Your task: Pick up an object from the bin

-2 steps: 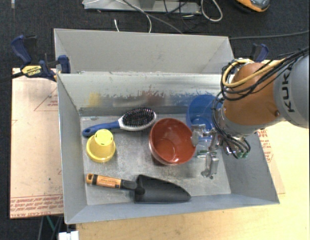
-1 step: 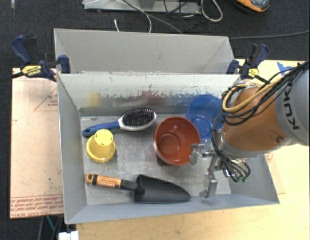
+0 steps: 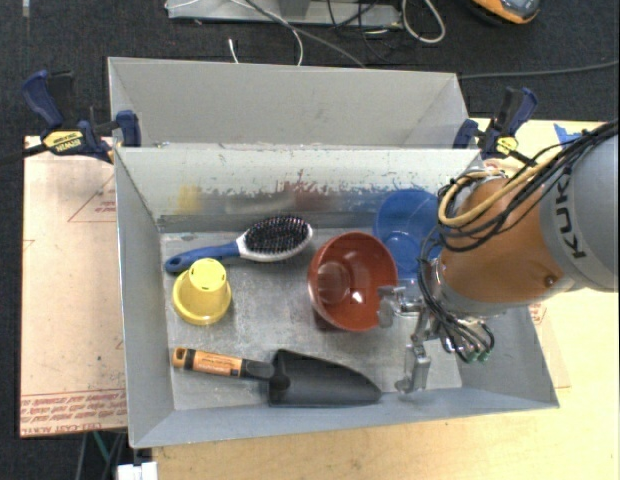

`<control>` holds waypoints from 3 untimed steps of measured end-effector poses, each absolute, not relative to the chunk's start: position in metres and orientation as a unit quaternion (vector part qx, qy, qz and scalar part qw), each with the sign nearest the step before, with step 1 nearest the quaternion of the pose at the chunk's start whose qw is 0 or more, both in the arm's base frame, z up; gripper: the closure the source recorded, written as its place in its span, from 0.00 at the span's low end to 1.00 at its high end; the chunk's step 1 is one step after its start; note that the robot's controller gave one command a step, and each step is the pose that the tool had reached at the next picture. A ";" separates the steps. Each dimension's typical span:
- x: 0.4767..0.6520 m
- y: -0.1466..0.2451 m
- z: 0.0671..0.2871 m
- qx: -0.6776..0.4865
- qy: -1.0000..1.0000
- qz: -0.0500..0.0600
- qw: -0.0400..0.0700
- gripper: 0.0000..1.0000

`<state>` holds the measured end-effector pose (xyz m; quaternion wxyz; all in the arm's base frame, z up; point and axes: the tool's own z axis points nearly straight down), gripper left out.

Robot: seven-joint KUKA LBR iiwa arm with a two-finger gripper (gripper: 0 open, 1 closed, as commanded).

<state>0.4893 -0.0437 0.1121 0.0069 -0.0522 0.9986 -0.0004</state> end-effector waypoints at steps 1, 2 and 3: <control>0.501 -0.039 0.120 -0.193 0.981 -0.001 0.007 0.00; 0.492 -0.016 0.077 -0.062 0.998 0.000 0.008 0.00; 0.508 -0.013 0.078 -0.212 0.977 -0.002 0.012 0.00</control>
Offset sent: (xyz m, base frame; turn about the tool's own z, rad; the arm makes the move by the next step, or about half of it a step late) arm -0.0015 0.0313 -0.0421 -0.0124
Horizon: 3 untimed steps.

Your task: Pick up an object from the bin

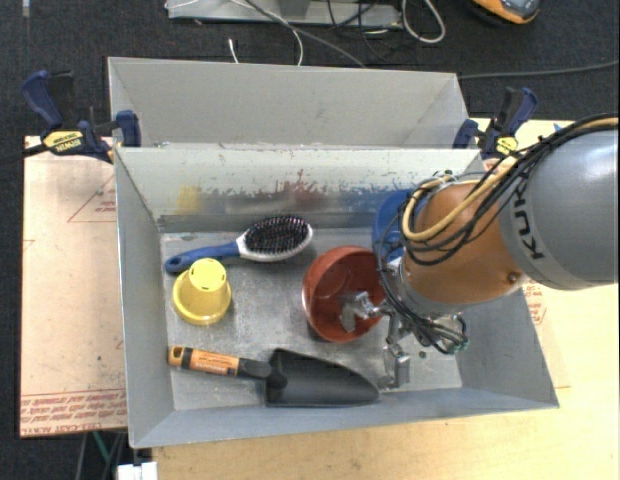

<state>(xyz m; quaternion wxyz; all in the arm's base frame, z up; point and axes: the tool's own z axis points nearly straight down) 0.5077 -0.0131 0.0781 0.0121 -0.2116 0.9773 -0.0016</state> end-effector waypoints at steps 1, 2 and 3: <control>0.492 0.030 0.070 -0.036 0.999 0.001 0.010 1.00; 0.492 0.030 0.070 -0.037 0.999 0.000 0.010 1.00; 0.504 0.030 0.070 0.001 1.000 0.001 0.010 1.00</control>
Offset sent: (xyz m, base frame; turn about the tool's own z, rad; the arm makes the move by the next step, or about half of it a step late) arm 0.0000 0.0000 0.0000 0.0000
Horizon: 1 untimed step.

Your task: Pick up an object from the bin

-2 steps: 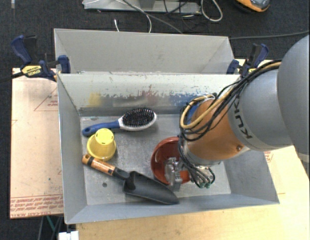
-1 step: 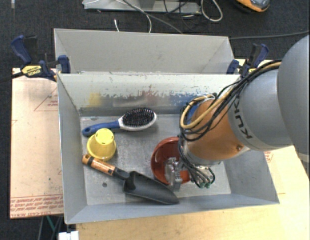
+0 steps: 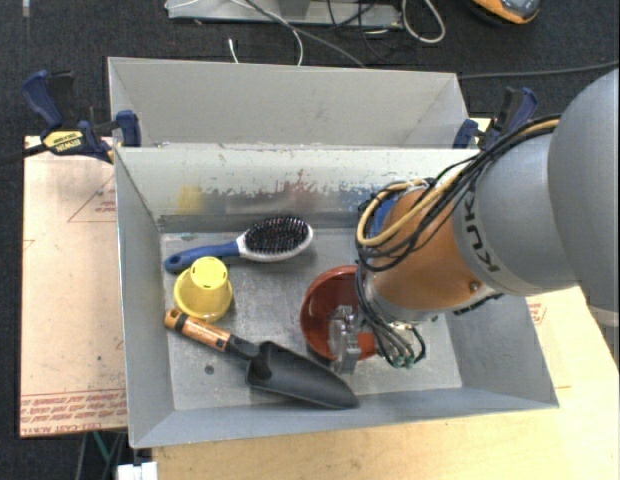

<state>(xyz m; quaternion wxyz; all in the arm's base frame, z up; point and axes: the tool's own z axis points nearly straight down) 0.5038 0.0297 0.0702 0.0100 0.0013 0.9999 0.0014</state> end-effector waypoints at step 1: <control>0.492 0.024 0.166 -0.008 1.000 0.001 0.007 1.00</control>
Offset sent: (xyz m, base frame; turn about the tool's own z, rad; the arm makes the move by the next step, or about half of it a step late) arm 0.0001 0.0305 0.1050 0.0163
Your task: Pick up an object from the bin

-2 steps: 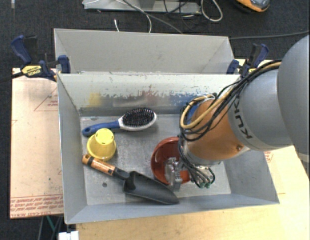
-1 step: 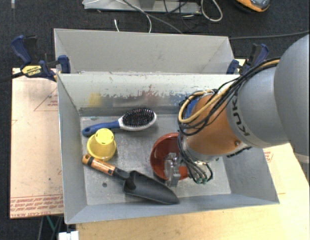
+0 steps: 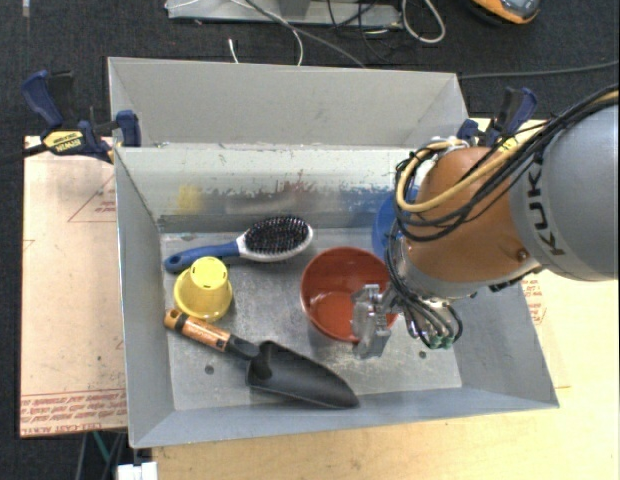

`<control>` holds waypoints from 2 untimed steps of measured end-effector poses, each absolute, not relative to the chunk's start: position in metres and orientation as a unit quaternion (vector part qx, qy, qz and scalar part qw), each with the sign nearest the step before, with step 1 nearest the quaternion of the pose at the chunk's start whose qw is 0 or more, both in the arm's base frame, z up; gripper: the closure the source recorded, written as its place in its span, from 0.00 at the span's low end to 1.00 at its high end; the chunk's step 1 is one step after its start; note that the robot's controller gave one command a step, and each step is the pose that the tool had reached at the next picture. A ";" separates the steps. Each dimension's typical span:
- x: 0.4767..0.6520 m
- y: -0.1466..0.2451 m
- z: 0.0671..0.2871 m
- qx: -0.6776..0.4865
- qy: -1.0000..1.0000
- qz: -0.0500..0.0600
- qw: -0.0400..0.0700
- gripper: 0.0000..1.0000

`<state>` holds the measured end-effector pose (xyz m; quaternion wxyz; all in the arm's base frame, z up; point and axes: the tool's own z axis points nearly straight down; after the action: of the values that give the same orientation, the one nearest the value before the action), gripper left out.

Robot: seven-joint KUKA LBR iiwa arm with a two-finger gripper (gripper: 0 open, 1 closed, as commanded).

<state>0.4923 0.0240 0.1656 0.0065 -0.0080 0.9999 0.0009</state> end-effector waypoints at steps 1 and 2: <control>0.503 0.062 0.173 0.007 1.000 0.002 0.005 1.00; 0.487 0.070 0.125 0.001 1.000 0.000 0.007 1.00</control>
Offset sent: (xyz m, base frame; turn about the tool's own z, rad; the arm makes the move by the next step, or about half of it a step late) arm -0.0041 0.0453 -0.0386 0.0196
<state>0.4870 0.0699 0.1248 0.0072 0.0007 1.0000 0.0004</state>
